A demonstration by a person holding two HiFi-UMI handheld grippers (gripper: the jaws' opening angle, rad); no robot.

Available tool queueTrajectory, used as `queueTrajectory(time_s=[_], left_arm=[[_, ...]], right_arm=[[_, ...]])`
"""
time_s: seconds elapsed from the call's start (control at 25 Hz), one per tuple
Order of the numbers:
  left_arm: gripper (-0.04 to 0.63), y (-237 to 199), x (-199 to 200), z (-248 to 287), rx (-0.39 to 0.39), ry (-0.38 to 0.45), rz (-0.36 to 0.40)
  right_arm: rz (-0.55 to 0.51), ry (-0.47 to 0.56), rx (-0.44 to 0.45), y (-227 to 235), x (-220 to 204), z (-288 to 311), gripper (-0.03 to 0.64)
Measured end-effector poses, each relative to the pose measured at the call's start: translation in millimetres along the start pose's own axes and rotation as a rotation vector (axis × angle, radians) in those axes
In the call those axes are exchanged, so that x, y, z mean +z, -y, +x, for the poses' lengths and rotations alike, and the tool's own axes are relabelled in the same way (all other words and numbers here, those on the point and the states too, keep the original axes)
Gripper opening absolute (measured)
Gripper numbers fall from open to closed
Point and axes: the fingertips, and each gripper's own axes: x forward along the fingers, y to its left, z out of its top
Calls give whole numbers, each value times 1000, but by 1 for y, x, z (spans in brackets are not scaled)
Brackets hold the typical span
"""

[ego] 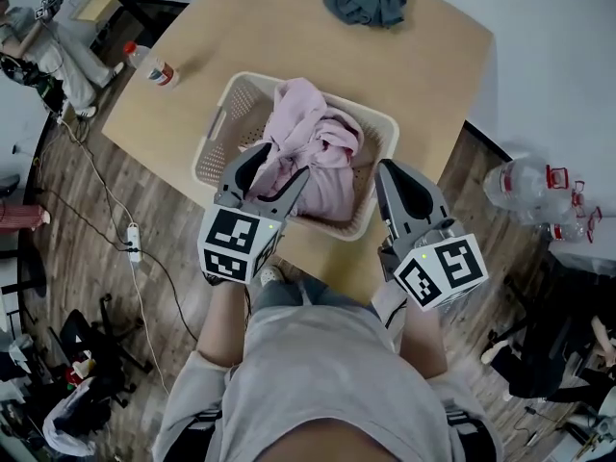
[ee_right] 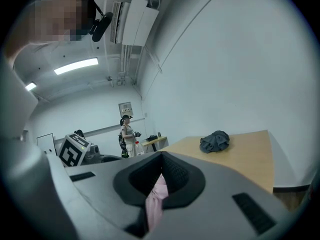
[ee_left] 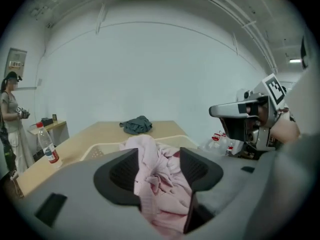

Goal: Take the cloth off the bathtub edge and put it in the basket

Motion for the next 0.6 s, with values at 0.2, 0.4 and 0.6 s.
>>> queueTrajectory(time_s=[0.2,0.4,0.6], left_arm=[[25,-17,17,-45,87,128,-14],[12,-21,29,-86,66,207,-30],[12,-17,33,-122,20,268,-34]], right_arm=[[-28,17,35,-35,4,4,6],[-49,28,45,-74,6,4,6],[-92,32,31,-108,4,-4,6]])
